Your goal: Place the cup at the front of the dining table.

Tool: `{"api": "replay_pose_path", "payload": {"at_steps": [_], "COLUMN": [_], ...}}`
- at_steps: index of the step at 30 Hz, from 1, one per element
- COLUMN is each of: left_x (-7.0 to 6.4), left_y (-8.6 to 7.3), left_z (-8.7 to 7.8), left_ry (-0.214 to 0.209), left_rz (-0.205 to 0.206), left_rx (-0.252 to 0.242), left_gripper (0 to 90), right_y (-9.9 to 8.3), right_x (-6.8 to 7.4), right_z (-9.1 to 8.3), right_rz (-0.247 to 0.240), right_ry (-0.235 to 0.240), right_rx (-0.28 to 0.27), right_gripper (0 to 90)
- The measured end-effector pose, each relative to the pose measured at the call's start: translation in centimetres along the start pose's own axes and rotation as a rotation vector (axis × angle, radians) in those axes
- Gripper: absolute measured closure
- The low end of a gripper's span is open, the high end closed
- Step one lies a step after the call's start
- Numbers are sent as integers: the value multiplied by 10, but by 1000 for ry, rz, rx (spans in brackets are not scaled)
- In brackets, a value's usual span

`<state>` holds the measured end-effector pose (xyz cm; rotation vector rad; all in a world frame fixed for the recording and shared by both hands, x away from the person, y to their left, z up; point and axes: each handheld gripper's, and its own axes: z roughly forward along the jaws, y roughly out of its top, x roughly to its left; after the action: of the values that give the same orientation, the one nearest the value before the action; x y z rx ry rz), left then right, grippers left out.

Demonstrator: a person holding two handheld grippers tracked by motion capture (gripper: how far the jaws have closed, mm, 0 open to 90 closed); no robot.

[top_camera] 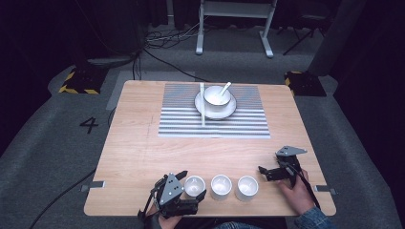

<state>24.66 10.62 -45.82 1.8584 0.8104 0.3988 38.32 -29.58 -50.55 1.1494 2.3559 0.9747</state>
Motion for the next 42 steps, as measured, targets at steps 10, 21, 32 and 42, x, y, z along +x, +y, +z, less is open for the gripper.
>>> {"api": "replay_pose_path", "payload": {"at_steps": [10,21,32,42], "left_x": [2,10,13,10], "left_y": [-15,-29,-35,-30], "left_z": [15,27,32,30], "left_ry": [-6,-59,-31,-21], "left_rz": [1,-31,-12,17], "left_rx": [45,92,148,172], "left_gripper": [143,140,251,263], "right_y": [0,0,0,0], "right_x": [0,0,0,0], "right_z": [0,0,0,0], "right_rz": [0,0,0,0], "right_ry": [0,0,0,0], "right_rx": [0,0,0,0], "right_gripper": [3,3,3,3]}}
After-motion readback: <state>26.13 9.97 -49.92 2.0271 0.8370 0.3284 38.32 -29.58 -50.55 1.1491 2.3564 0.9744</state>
